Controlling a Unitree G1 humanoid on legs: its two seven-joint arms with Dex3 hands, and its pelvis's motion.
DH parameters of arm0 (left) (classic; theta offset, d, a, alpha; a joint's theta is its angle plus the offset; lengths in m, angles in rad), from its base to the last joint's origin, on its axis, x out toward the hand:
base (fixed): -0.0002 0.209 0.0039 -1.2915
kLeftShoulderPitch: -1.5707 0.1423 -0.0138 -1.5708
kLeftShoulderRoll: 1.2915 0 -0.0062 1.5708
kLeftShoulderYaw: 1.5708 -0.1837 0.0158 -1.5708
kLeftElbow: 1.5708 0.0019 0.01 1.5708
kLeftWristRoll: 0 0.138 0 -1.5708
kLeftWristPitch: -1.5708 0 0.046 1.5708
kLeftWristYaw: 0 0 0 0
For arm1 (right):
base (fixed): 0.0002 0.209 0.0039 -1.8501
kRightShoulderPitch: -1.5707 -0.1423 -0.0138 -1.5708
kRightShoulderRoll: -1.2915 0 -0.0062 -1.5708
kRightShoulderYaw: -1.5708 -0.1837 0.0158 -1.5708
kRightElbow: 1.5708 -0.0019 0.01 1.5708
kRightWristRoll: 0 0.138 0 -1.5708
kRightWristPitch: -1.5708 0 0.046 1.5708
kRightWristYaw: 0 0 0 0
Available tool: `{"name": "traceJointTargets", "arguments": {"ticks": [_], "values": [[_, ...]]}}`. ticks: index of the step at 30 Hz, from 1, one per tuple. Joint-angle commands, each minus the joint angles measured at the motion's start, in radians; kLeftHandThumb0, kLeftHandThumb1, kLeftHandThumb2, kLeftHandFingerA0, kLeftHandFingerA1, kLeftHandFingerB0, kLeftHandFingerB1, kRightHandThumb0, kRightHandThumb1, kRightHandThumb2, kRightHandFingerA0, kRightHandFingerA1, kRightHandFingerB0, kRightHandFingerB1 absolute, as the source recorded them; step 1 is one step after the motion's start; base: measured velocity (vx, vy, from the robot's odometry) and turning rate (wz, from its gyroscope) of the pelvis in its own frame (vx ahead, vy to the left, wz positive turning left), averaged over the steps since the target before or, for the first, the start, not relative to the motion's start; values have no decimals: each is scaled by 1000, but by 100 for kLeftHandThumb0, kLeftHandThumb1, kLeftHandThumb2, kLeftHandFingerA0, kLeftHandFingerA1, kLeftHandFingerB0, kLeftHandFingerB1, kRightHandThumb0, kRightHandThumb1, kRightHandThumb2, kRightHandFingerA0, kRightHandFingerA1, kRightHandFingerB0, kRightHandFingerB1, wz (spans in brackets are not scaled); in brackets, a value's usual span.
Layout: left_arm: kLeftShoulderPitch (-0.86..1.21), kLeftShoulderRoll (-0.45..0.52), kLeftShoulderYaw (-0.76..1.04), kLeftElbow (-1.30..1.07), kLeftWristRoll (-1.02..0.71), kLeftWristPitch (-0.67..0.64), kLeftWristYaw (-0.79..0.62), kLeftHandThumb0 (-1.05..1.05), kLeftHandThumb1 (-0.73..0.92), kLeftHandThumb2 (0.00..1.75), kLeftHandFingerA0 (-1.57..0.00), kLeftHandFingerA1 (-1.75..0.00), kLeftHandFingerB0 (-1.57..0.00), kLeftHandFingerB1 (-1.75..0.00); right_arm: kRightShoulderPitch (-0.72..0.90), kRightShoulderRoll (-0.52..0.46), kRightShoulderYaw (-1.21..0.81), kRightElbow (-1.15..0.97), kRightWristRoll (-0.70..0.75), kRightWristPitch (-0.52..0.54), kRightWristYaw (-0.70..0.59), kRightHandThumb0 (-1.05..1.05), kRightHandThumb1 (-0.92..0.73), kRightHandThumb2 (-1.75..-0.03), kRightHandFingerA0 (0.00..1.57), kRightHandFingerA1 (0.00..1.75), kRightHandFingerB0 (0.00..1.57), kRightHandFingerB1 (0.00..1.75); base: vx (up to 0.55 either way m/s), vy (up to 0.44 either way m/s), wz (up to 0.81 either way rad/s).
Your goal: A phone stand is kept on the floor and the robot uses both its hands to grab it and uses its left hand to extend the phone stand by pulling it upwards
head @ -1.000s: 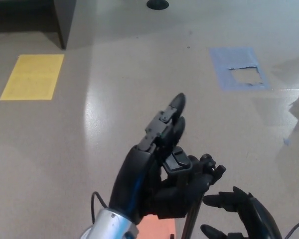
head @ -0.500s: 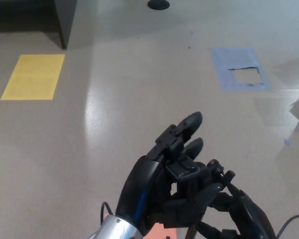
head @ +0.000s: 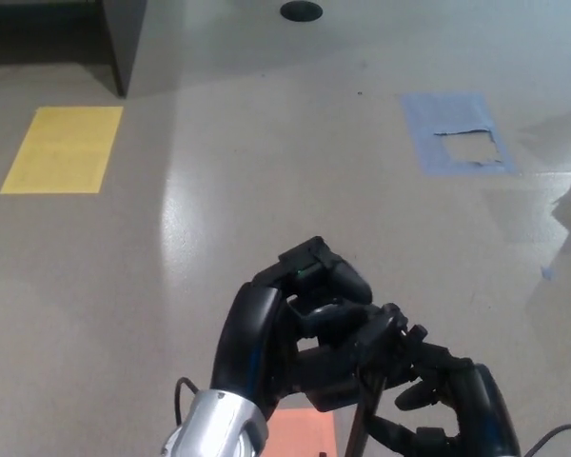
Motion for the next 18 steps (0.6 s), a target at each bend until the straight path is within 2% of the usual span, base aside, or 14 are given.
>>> {"name": "traceJointTargets", "arguments": {"ticks": [1, 2, 4, 5, 6, 8, 10, 11, 15, 17, 18], "values": [[34, -39, 6, 47, 14, 122, 58, -25, 44, 85, -99, -175, -74, -175, -24, 13, -53, 17, 72, -55, -46, -85, -65, -61, 83, 120, 85, 119, 0, 0, 0], [28, -32, 0, 45, 29, 125, 66, -25, 44, 85, -99, -175, -74, -175, -31, 14, -58, 26, 75, -65, -45, -85, -65, -61, 83, 120, 85, 119, 0, 0, 0], [35, -37, 1, 49, 17, 94, 62, -23, 42, 85, -96, -175, -72, -175, -37, 19, -70, 41, 89, -74, -39, -84, -63, -59, 96, 122, 95, 119, 0, 0, 0], [39, -44, 4, 51, 6, 85, 62, -23, 42, 85, -96, -175, -72, -175, -40, 21, -75, 46, 90, -77, -38, -84, -63, -59, 96, 122, 95, 119, 0, 0, 0], [44, -59, 13, 46, -17, 88, 67, -21, 43, 81, -91, -175, -68, -175, -42, 24, -80, 51, 88, -74, -36, -86, -63, -62, 104, 122, 104, 124, 0, 0, 0], [54, -82, 22, 34, -47, 92, 79, -24, 44, 79, -90, -175, -69, -175, -42, 29, -86, 57, 90, -65, -30, -85, -64, -62, 108, 123, 104, 125, 0, 0, 0], [54, -81, 13, 25, -46, 94, 89, -25, 45, 79, -89, -175, -70, -175, -39, 32, -91, 64, 95, -66, -24, -86, -65, -62, 107, 122, 102, 124, 0, 0, 0], [55, -83, 12, 17, -58, 99, 90, -25, 45, 78, -87, -175, -69, -175, -37, 32, -91, 69, 95, -73, -22, -86, -67, -61, 105, 124, 96, 123, 0, 0, 0], [51, -78, -4, 14, -41, 78, 106, -26, 43, 80, -91, -175, -68, -175, -39, 35, -96, 86, 106, -83, -11, -87, -68, -61, 105, 124, 95, 121, 0, 0, 0], [48, -85, -16, 8, -32, 81, 124, -28, 45, 77, -89, -175, -72, -175, -37, 39, -100, 89, 118, -88, 1, -88, -64, -61, 93, 116, 87, 114, 0, 0, 0], [45, -82, -20, 8, -25, 82, 128, -28, 45, 77, -89, -175, -72, -175, -36, 39, -100, 89, 117, -88, 1, -88, -64, -61, 93, 116, 87, 114, 0, 0, 0]]}}
